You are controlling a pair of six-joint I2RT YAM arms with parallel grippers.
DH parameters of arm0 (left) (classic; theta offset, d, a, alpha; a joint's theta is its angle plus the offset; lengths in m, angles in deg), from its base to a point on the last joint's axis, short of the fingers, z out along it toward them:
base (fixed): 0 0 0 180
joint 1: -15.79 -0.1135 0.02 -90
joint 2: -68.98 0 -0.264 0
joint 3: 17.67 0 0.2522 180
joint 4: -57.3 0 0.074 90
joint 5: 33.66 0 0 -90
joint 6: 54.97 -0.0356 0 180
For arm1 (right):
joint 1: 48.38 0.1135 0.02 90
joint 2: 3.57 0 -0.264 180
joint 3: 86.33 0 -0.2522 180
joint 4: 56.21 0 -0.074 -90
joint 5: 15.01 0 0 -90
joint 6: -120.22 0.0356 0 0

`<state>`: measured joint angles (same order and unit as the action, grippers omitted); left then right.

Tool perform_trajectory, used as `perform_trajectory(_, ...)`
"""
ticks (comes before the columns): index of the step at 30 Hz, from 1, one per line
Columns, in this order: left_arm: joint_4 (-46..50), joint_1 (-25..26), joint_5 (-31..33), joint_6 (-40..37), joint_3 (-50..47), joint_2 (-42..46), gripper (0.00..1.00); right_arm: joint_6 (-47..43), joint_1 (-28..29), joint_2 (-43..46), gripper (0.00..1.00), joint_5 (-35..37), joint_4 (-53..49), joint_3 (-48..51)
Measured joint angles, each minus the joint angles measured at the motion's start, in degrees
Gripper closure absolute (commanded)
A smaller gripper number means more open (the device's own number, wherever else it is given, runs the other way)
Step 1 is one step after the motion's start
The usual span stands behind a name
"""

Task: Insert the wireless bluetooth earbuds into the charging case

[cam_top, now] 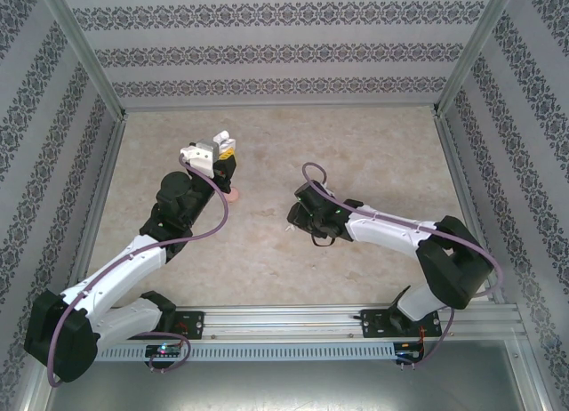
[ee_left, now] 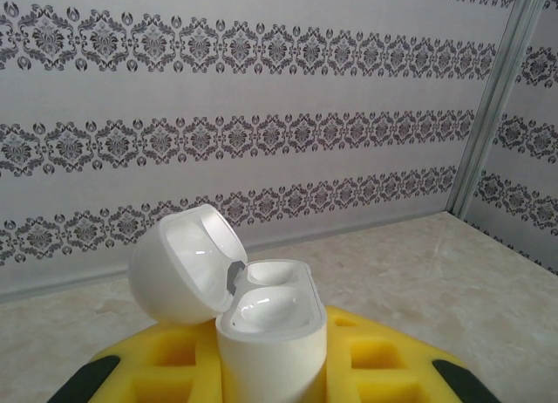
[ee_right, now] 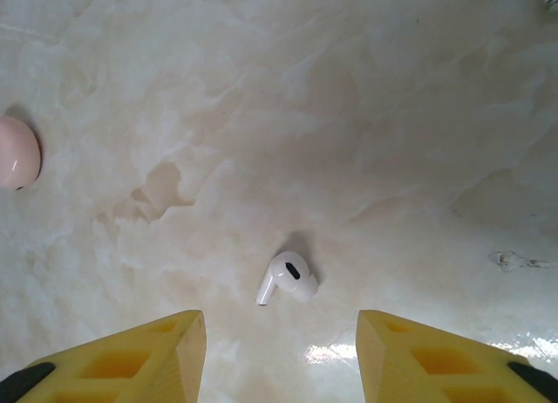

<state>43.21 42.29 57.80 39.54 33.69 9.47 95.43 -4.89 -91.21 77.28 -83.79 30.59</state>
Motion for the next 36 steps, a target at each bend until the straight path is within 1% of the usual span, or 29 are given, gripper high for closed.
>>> perform_trajectory(8, 0.0, 0.0, -0.79, 0.35, 0.0, -0.04, 1.0, 0.7, 2.93, -7.13, 0.51, -0.74, 0.37, -2.45)
perform_trajectory(11, 0.0, 0.0, -0.96, 0.35, 0.0, -0.07, 1.0, 0.94, 3.28, -8.33, 0.51, -0.98, 0.55, -3.04)
perform_trajectory(23, -0.02, 0.0, -1.01, 0.48, 0.0, -0.79, 1.0, 1.14, 3.1, -11.65, 0.51, -1.81, 1.05, -4.66)
perform_trajectory(36, -0.48, 0.0, -1.01, 0.5, 0.0, -1.66, 1.0, 0.15, 0.2, -16.0, 0.52, -2.86, 1.07, -11.67)
